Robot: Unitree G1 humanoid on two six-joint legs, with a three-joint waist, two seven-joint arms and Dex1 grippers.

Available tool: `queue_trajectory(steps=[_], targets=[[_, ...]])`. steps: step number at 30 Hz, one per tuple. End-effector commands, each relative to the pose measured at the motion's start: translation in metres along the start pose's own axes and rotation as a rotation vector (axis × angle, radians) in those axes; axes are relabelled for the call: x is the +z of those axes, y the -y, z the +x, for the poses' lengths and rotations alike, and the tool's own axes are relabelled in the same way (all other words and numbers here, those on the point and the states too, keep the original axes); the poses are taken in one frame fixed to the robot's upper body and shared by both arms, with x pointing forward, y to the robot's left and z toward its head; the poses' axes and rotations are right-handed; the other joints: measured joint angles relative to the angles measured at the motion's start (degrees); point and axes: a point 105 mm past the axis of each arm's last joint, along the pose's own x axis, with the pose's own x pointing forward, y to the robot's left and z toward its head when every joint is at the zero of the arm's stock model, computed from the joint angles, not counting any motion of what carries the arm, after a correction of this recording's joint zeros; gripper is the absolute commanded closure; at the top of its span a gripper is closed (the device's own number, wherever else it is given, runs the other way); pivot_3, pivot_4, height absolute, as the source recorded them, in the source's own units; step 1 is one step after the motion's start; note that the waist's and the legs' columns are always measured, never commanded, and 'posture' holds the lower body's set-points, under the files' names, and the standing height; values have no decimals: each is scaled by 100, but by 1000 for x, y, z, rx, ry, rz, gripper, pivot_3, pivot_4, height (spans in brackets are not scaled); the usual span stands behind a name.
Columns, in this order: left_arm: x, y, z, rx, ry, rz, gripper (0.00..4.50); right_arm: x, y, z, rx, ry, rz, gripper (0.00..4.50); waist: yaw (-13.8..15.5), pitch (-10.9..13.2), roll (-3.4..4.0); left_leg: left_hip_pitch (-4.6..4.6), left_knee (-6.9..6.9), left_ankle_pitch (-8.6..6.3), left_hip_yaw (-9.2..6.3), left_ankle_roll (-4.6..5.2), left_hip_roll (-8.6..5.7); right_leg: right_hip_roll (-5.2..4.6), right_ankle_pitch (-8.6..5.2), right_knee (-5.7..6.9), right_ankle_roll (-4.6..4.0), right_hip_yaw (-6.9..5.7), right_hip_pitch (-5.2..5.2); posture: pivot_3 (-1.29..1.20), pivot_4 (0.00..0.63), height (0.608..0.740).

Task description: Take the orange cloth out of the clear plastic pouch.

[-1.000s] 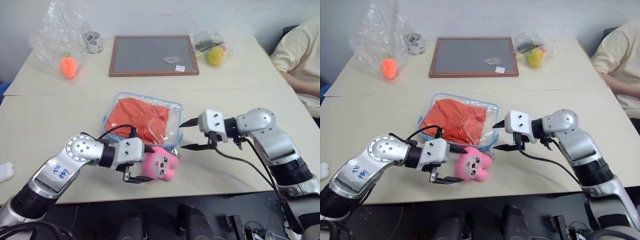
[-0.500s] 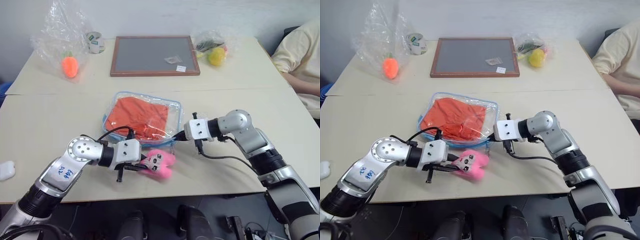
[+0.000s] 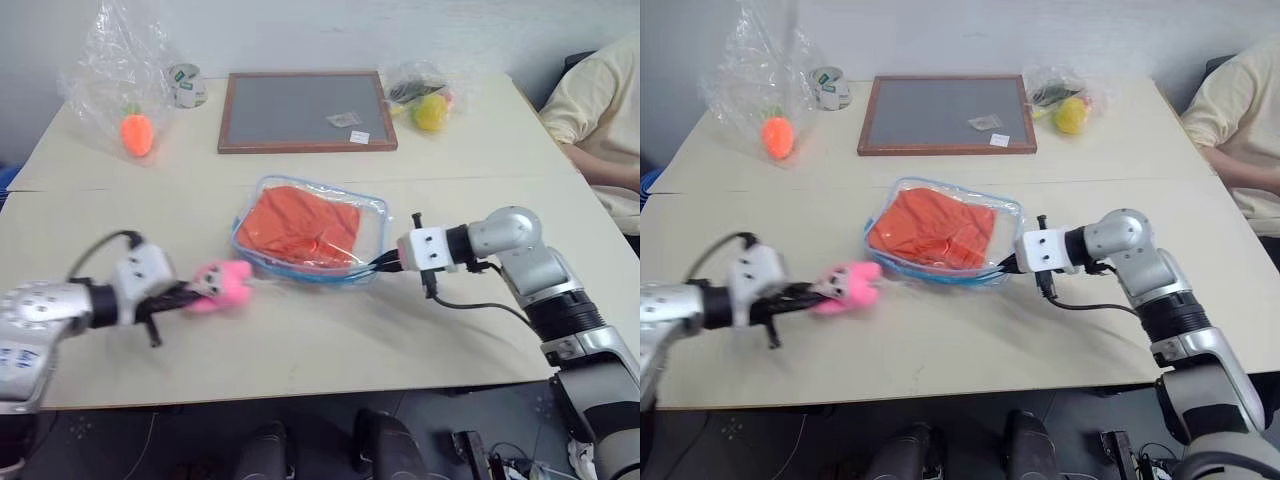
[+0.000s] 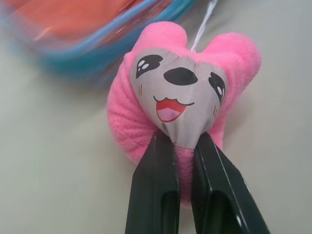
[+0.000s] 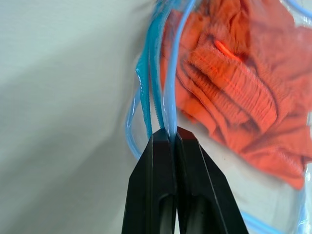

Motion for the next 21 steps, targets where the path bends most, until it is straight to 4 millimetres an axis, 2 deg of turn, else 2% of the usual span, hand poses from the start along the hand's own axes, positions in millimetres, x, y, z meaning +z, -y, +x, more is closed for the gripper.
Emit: queue_trajectory(steps=[1,5,12,15,18,21], targets=[[-6,-25,-24,105,-17,-6,4496,-1,-3,-20,-6,13,-5,4500,12,0,0,0,0,-1,1,1,-1,-2,0,-1,0,0,0,0,150,740],[-11,-38,-38,154,-16,-42,4496,-13,-6,-35,-10,-10,19,4500,-6,0,0,0,0,-2,5,2,-1,-1,0,1,1,1,-2,0,150,740],[-6,-31,-37,108,11,-58,4496,-24,-9,-44,-13,-34,46,4500,-77,0,0,0,0,-2,6,1,0,-1,0,3,1,1,-2,0,150,740],[-2,-19,-31,51,33,-79,4496,-25,-9,-43,-17,-16,92,4500,-92,0,0,1,-1,-3,9,0,0,-1,0,3,0,3,-3,0,150,740],[1,-7,-23,5,51,-102,4500,-25,-14,-39,0,-9,170,3835,-90,0,0,1,-2,-3,9,0,1,-1,0,2,0,4,-3,0,150,740],[3,6,-17,-33,61,-125,3527,-19,-20,-40,1,20,230,2756,-80,0,0,1,-1,-3,8,0,2,-1,0,2,1,5,-3,0,150,740]])
